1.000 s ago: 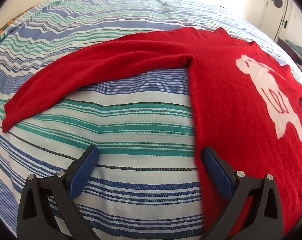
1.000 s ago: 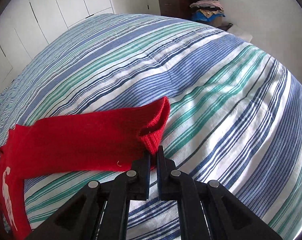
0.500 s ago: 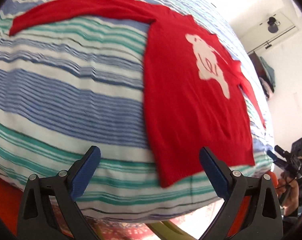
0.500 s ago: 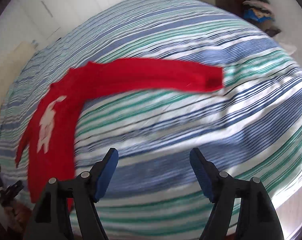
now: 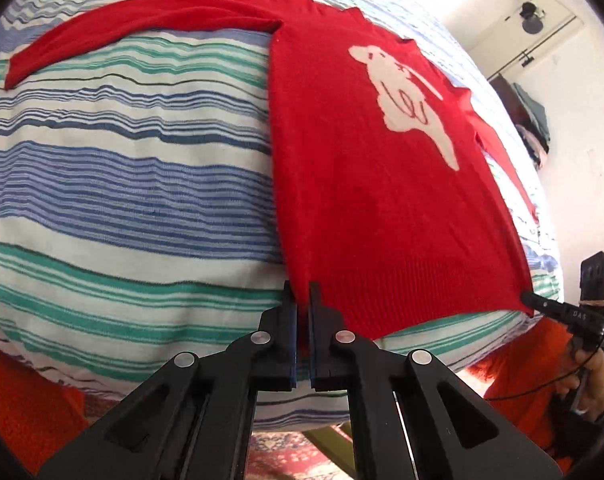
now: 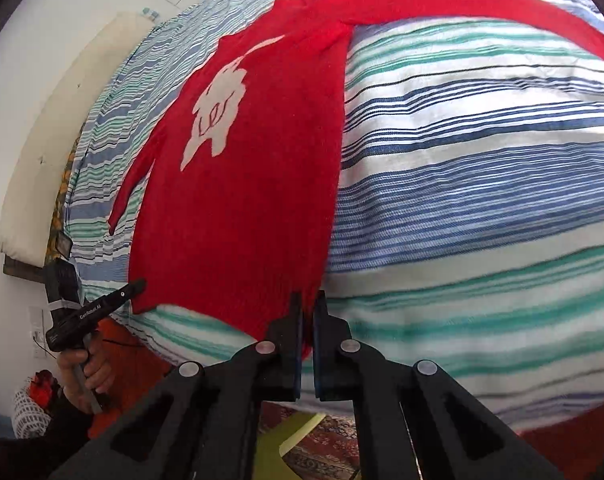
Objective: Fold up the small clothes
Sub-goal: 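Grasp the hem with both grippers and pull the body straight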
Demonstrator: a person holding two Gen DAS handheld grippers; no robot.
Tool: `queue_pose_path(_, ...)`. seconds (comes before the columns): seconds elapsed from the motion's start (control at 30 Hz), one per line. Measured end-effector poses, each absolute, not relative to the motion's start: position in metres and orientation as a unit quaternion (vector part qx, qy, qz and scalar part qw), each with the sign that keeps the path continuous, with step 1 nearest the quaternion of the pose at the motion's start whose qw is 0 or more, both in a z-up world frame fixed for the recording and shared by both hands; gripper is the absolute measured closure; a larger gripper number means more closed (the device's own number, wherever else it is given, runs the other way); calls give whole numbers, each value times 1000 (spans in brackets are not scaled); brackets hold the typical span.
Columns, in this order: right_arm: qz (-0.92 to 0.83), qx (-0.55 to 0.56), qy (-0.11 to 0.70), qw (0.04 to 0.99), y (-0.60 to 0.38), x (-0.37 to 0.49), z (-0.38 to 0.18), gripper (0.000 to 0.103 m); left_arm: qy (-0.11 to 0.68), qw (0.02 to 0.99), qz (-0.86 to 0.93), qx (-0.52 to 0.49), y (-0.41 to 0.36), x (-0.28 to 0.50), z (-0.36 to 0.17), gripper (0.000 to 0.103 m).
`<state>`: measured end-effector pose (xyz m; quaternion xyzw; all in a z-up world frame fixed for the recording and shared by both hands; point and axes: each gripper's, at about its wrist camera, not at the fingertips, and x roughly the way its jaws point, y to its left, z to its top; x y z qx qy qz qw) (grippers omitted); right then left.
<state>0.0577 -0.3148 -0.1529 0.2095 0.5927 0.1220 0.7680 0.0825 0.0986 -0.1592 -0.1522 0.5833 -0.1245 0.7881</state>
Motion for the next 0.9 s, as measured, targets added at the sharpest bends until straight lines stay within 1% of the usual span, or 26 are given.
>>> queue_pose_path(0.17,90,222,618,749,-326,54,-188,100,602,788,-99,-85,79,87,-170,101)
queue_pose_path(0.3,84,170,617,764,-312,60,-186,100,599,793,-92,-68,75,87,-170,99)
queue_pose_path(0.4,80,156,612,771,-311,58,-184,102,595,797,-84,-65,74,86,-166,95)
queue_pose_path(0.43,81,150,610,774,-310,58,-183,101,592,799,-80,-61,72,85,-163,86)
queue_pose_path(0.47,84,148,606,777,-308,57,-180,98,589,803,-75,-58,72,80,-160,65)
queue_pose_path(0.5,90,148,602,780,-308,55,-176,95,584,808,-64,-52,73,77,-154,51)
queue_pose_path(0.53,93,149,599,781,-307,54,-172,88,575,815,-49,-45,73,73,-148,29)
queue_pose_path(0.57,95,152,596,783,-308,52,-168,73,563,825,-35,-38,73,68,-140,21)
queue_pose_path(0.6,94,155,590,787,-310,49,-163,65,553,832,-25,-31,74,64,-135,21)
queue_pose_path(0.63,88,154,584,792,-312,46,-157,51,549,835,-18,-23,74,63,-131,21)
queue_pose_path(0.67,76,147,576,801,-313,43,-150,46,549,836,-9,-15,72,65,-129,21)
queue_pose_path(0.9,17,76,517,853,-316,45,-113,46,536,842,22,50,59,70,-124,21)
